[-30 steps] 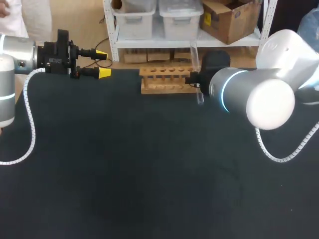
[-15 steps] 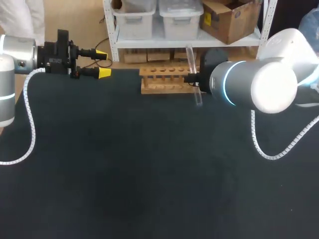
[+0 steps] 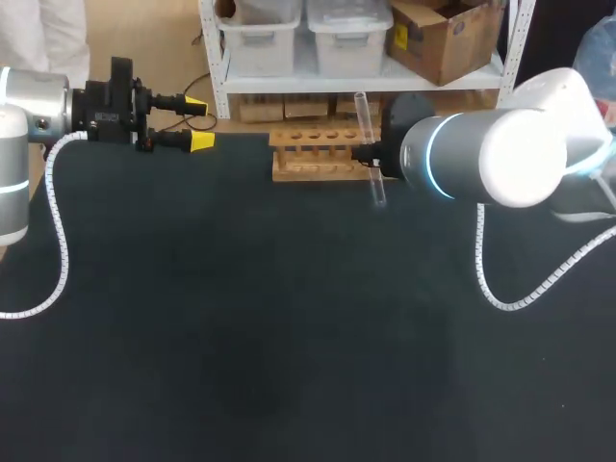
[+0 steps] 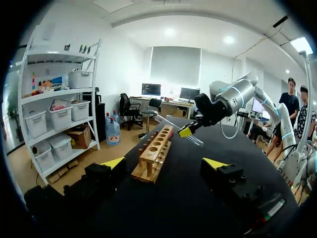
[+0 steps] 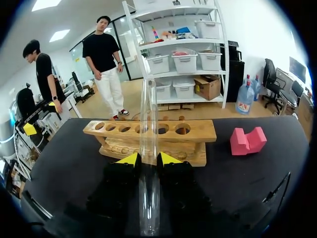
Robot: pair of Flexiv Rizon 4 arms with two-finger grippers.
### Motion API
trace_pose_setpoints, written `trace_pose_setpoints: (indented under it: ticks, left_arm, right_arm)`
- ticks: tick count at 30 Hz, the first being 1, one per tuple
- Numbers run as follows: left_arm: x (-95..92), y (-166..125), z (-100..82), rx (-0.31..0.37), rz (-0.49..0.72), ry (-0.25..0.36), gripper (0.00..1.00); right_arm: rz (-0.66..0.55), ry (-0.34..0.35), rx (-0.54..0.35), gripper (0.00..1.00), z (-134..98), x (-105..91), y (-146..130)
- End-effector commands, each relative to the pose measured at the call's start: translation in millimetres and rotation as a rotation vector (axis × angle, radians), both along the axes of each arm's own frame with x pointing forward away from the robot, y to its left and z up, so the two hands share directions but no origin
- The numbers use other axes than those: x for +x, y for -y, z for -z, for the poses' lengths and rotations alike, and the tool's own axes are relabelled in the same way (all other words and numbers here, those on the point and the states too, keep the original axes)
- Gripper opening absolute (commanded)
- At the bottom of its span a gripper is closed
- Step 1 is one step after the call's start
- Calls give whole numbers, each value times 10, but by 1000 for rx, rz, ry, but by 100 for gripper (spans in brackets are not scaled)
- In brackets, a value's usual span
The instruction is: Grasp the test tube, adjust it, and insert it.
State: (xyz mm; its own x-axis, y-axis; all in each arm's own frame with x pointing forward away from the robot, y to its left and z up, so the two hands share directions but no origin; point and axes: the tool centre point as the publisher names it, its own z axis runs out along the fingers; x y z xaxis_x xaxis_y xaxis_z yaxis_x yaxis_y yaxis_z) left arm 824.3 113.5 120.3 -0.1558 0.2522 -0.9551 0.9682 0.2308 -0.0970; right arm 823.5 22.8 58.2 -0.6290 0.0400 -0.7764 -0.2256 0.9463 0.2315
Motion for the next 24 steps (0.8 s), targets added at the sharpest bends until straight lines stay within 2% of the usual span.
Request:
trace_pose_setpoints:
  ticks: [1, 16, 24]
  left_arm:
    - [-16, -2, 10, -2, -3, 5, 100]
    - [-16, -2, 10, -2, -3, 5, 100]
    - [-16, -2, 10, -2, -3, 5, 100]
  right_arm:
    - [-1, -7, 1, 0, 15, 20, 27]
    - [-5, -84, -2, 0, 85, 82, 88]
    - [-10, -102, 6, 0, 153, 106, 78]
